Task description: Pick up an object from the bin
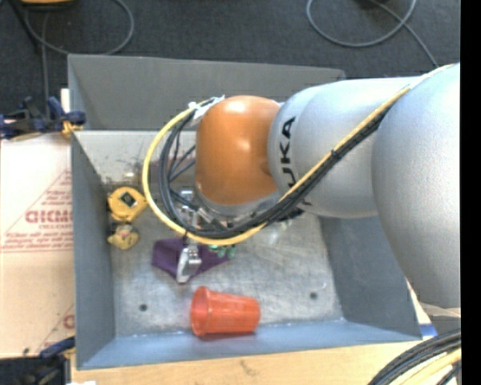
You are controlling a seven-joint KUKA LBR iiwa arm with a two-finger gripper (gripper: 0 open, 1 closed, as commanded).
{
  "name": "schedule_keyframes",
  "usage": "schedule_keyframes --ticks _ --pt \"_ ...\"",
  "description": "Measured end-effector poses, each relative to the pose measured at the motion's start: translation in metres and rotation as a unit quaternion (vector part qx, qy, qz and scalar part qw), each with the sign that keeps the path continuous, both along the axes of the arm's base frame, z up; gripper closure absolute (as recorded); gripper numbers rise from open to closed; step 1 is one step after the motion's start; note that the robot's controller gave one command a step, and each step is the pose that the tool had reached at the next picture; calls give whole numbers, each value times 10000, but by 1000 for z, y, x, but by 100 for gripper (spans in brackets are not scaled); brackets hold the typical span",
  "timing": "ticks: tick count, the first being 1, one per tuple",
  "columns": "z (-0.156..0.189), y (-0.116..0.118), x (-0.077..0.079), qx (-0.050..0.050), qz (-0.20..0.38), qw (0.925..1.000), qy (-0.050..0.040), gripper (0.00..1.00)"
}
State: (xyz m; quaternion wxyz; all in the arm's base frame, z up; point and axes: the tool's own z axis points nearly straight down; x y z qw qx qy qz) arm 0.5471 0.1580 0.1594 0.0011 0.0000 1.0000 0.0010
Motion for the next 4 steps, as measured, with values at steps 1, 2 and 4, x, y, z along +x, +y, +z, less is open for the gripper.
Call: schedule_keyframes --ticks 1,2,4 --pt "-80 -16 -3 -12 2225 9749 15 100" --pt "-80 -16 -3 -10 2217 9751 14 100" --pt "-3 -17 3 -16 2237 9747 19 100"
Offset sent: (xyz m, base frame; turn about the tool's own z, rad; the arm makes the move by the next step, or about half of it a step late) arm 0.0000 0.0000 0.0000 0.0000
